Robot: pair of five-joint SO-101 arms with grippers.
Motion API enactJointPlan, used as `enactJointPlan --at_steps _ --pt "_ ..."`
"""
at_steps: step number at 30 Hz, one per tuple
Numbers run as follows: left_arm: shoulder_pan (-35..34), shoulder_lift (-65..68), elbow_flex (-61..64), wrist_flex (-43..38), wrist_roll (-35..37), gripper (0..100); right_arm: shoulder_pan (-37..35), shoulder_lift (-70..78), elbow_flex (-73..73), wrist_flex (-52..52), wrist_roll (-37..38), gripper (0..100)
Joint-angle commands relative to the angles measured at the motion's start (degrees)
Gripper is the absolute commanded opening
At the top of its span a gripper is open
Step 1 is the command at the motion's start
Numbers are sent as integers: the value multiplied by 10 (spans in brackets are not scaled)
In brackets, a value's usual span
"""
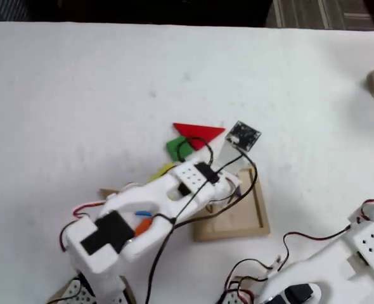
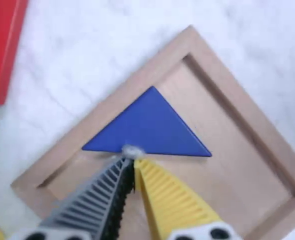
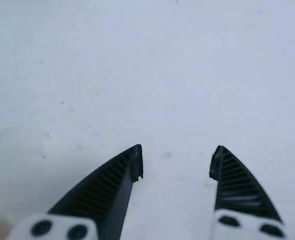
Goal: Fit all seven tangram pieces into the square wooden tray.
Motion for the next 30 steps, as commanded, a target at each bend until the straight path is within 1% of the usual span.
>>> enactJointPlan --at_steps 1,10,14,17,22,27,30 --pt "0 32 -78 17 6 22 19 -14 -1 -25 13 219" --pt "41 88 -166 18 6 22 22 -16 23 -47 13 219" --pt "40 102 -194 18 6 22 22 -14 23 -47 14 219" --pt "39 99 -192 21 6 22 22 -13 23 -47 14 219" --pt "15 92 -195 99 4 22 20 -16 23 -47 14 219" --pt "-34 24 -187 192 1 22 1 -16 24 -28 16 219" --pt "-76 -36 -154 224 0 22 -36 -17 24 26 69 219"
